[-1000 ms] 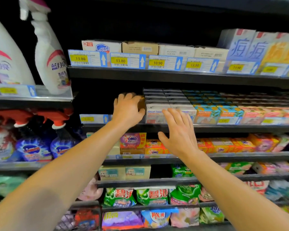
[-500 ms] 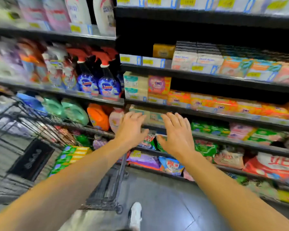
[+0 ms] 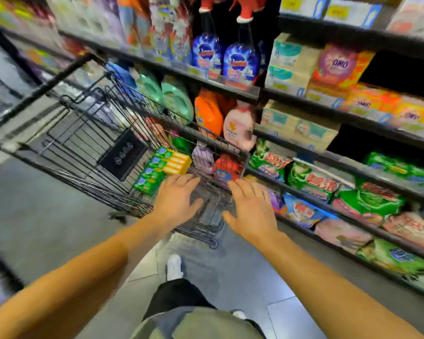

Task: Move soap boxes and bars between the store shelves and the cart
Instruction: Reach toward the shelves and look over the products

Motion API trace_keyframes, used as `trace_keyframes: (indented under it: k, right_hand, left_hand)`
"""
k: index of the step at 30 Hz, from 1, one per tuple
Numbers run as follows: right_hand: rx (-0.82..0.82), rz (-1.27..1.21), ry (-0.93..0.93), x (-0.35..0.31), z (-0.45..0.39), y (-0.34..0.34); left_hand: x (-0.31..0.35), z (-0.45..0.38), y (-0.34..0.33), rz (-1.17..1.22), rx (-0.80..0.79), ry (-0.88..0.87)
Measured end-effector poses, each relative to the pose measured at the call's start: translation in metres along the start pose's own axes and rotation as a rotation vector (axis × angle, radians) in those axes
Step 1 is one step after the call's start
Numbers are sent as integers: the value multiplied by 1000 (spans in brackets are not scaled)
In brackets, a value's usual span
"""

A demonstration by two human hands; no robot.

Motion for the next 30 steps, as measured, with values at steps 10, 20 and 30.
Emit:
trace_keyframes:
  k: [10, 20, 30]
  right_hand:
    - [-165, -12, 9, -76, -91, -88]
    - [-363, -23, -166, -136, -211, -204]
    - [-466, -36, -299, -116, -270, -323]
  left_hand:
    - [-160, -16, -37, 18, -71, 86]
    - [-300, -92, -111, 93, -289, 17]
    - [-368, -150, -239, 82, -496, -66]
Point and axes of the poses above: each hand's wrist, its own z-axis away from the middle knuckle, its own y-axis out of the back of the hand, x = y × z, the point moved 1 cm from there along -z, towards the middle knuckle, and after that the axes turned 15 degrees about x, right-handed, at the moved point
